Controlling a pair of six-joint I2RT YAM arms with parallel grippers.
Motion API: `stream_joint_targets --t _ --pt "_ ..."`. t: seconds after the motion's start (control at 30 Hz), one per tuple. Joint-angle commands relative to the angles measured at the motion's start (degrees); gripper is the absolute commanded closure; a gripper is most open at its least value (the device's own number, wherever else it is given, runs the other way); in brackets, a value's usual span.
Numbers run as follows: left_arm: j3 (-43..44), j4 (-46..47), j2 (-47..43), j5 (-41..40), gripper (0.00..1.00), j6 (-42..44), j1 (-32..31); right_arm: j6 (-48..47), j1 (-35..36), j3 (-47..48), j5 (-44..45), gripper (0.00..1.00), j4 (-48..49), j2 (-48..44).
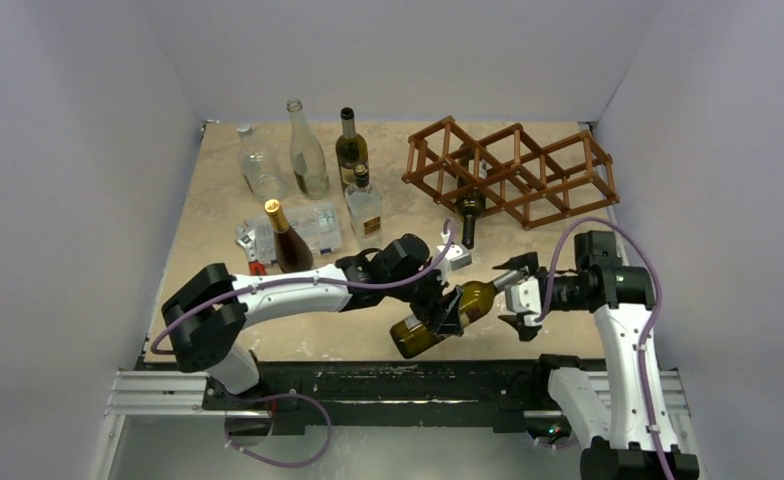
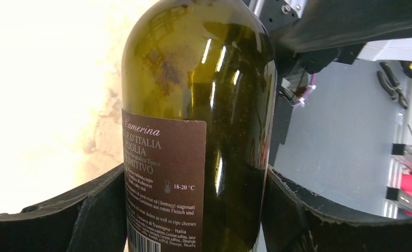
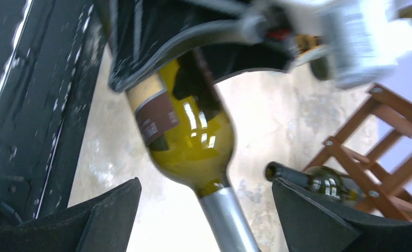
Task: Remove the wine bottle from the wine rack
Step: Adjust the wine bottle.
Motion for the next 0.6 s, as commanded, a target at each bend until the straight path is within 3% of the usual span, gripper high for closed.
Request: stream_joint_targets --t 0.0,0.2,0.4,0.57 --pt "-1.65 6.11 -6.38 -6.98 1.0 0.13 -1.25 21.13 0.12 9.87 -11.98 0.01 0.23 0.9" --pt "-4.98 7.64 -11.1 -17.6 1.0 4.84 -4.35 46.64 0.12 17.01 -20.81 0.01 4.39 3.89" --pt "-10.27 13.4 -15.46 -28.46 1.0 9.07 -7.92 81.64 -0.59 14.93 -19.62 0.01 26.53 0.96" --pt "-11.98 15.08 -16.54 -39.82 1.0 11.26 -11.38 94.52 -2.68 15.47 -20.25 0.01 34.38 1.16"
